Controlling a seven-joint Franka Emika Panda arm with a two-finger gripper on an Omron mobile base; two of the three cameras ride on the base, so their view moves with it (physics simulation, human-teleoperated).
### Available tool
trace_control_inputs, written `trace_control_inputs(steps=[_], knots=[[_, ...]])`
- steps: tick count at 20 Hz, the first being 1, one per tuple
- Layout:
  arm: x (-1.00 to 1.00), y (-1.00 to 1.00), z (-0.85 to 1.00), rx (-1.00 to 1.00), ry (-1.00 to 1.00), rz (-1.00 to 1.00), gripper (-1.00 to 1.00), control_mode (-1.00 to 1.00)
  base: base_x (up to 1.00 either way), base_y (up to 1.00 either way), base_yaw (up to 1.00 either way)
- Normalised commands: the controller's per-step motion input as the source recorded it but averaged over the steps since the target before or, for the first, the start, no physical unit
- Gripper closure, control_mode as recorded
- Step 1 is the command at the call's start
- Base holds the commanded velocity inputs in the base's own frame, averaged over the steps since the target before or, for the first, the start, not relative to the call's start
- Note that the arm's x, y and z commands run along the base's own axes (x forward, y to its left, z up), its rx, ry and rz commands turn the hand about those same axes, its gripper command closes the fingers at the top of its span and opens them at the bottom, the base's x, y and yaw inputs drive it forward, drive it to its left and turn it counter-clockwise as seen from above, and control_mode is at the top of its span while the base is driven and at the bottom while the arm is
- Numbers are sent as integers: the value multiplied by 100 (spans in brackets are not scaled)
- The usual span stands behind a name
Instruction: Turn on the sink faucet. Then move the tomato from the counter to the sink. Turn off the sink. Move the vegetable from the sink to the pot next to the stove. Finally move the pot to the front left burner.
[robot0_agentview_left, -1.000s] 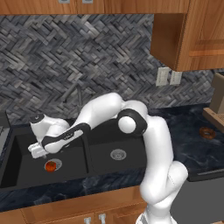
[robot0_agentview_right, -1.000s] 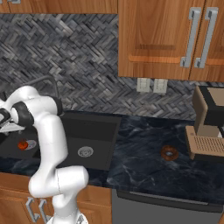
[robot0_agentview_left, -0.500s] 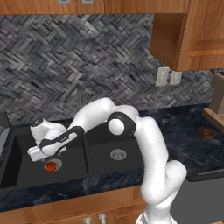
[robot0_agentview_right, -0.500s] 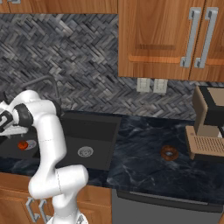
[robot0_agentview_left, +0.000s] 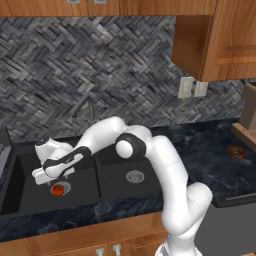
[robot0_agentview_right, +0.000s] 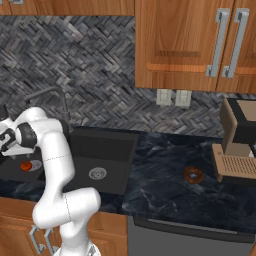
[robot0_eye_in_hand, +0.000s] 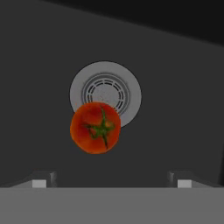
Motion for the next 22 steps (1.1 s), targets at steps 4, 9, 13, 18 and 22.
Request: trace_control_inputs(steps=[4,9,13,18,22], knots=[[20,11,-29,0,4,0,-100,-100,0,0,0],[11,18,-23,0,7,0,-100,-100,0,0,0],[2,11,-25,0,7,0,-100,-100,0,0,0],[0,0,-22,0,5,0,-100,-100,0,0,0],[0,0,-17,0,3,0,-100,-100,0,0,0]])
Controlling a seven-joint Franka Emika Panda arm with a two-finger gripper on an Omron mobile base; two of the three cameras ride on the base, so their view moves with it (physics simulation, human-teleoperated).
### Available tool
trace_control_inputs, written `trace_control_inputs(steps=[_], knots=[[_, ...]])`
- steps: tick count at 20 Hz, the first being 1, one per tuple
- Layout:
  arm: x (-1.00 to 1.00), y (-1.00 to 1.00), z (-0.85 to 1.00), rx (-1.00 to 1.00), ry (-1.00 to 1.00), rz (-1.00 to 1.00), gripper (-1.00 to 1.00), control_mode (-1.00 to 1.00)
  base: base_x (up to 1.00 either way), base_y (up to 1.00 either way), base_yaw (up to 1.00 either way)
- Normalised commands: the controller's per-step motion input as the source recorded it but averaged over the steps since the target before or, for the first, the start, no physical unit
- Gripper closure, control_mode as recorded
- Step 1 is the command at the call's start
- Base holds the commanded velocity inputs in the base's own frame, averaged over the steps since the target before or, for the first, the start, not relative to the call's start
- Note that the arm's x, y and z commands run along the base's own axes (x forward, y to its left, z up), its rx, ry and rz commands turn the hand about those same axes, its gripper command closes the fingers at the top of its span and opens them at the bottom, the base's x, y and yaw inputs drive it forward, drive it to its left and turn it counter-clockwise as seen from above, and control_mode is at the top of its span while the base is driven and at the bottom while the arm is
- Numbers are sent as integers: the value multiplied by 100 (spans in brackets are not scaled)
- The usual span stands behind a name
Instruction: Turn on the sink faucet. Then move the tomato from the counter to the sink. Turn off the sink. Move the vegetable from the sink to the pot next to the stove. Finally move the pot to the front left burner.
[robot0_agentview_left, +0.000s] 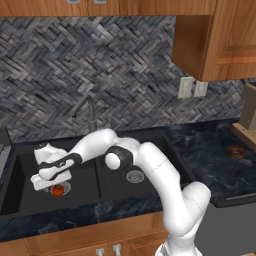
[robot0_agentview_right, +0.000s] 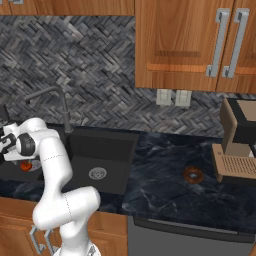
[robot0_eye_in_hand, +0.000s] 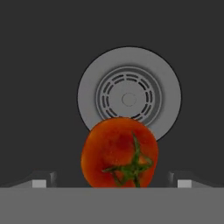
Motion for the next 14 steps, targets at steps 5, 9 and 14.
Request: trace_control_inputs(steps=[5,9,14], knots=[[0,0,-11,0,3,0,-100,-100,0,0,0],[0,0,-2,0,4,0,-100,-100,0,0,0],[0,0,-1,0,4,0,-100,-100,0,0,0]])
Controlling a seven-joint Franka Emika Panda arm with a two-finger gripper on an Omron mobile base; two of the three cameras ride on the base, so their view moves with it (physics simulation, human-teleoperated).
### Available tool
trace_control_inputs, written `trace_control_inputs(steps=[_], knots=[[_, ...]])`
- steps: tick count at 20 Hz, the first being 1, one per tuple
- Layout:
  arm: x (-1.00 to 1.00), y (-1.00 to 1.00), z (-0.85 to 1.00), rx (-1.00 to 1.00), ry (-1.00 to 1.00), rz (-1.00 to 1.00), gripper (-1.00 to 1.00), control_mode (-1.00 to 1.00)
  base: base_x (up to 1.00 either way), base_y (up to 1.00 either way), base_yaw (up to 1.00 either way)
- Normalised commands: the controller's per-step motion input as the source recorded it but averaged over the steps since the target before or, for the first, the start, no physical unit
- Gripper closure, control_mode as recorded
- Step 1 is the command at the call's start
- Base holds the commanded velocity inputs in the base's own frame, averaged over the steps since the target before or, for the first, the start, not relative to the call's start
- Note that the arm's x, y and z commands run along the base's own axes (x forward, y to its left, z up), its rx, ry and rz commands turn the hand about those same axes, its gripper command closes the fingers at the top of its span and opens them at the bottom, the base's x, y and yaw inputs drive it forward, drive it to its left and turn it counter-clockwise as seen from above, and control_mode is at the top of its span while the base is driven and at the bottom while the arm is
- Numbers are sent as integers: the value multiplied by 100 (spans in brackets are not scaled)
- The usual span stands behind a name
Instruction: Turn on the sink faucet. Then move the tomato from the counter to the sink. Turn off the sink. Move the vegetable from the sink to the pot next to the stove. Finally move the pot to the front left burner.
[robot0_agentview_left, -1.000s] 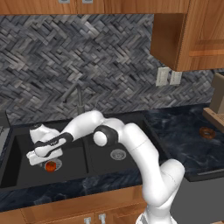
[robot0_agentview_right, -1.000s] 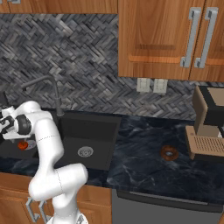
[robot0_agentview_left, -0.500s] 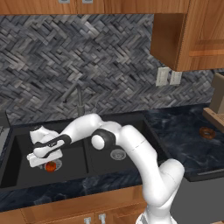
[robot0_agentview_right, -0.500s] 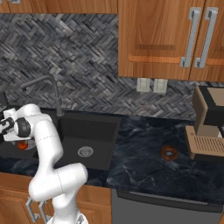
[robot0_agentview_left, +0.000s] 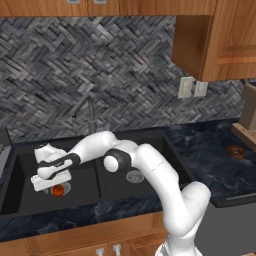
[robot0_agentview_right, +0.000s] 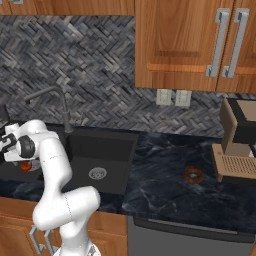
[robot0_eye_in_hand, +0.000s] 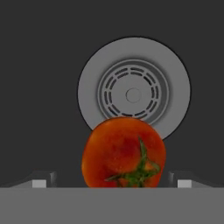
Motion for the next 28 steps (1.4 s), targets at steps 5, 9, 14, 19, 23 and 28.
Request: trace_control_inputs(steps=[5,9,14,19,23,28], knots=[[0,-1,-2,0,1,0,-100,-100,0,0,0],[-1,-8,-3,0,0,0,-100,-100,0,0,0],[0,-7,-2,0,0,0,-100,-100,0,0,0],[-7,-5,-6,0,0,0,-100,-100,0,0,0],[-5,-1,-9,0,0,0,-100,-100,0,0,0],[0,-1,-13,0,0,0,-100,-100,0,0,0]])
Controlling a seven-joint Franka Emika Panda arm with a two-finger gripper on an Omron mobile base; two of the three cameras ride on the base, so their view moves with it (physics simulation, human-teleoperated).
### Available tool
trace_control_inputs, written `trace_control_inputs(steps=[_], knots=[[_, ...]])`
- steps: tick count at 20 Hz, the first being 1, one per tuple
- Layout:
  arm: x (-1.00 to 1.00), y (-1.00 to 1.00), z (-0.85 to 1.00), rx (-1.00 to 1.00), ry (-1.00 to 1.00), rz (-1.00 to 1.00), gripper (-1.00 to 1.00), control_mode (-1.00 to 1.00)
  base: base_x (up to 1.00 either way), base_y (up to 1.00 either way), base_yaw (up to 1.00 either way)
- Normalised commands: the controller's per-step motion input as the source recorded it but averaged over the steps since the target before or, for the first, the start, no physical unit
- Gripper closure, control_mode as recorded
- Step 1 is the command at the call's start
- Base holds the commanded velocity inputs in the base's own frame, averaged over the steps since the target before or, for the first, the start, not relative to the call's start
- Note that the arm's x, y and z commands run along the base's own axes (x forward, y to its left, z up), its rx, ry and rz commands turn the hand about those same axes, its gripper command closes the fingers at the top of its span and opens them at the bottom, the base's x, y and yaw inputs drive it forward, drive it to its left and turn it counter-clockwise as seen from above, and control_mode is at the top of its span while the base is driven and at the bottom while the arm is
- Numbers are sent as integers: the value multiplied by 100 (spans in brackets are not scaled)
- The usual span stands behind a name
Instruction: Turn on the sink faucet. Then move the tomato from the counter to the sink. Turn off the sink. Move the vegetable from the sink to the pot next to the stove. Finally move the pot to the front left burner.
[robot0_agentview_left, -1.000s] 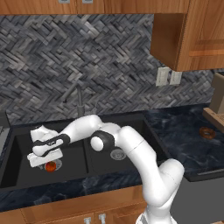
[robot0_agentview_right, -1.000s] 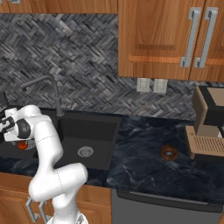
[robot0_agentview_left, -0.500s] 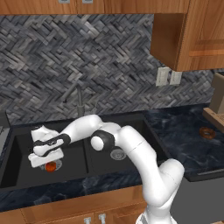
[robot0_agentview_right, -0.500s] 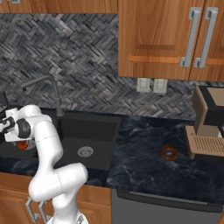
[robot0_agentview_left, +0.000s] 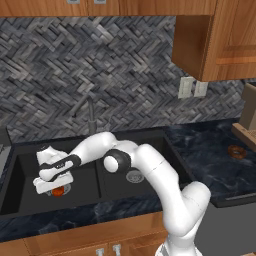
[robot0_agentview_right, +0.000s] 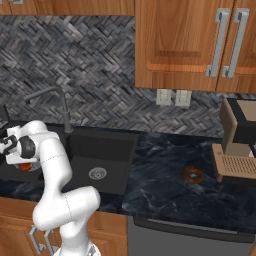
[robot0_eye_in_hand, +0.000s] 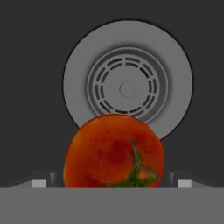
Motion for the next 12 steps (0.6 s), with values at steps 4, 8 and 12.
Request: trace_control_inputs(steps=[4,8,12], knots=[[0,-3,-14,0,0,0,-100,-100,0,0,0],[0,0,-15,0,0,0,-100,-100,0,0,0],[0,0,-16,0,0,0,-100,-100,0,0,0]])
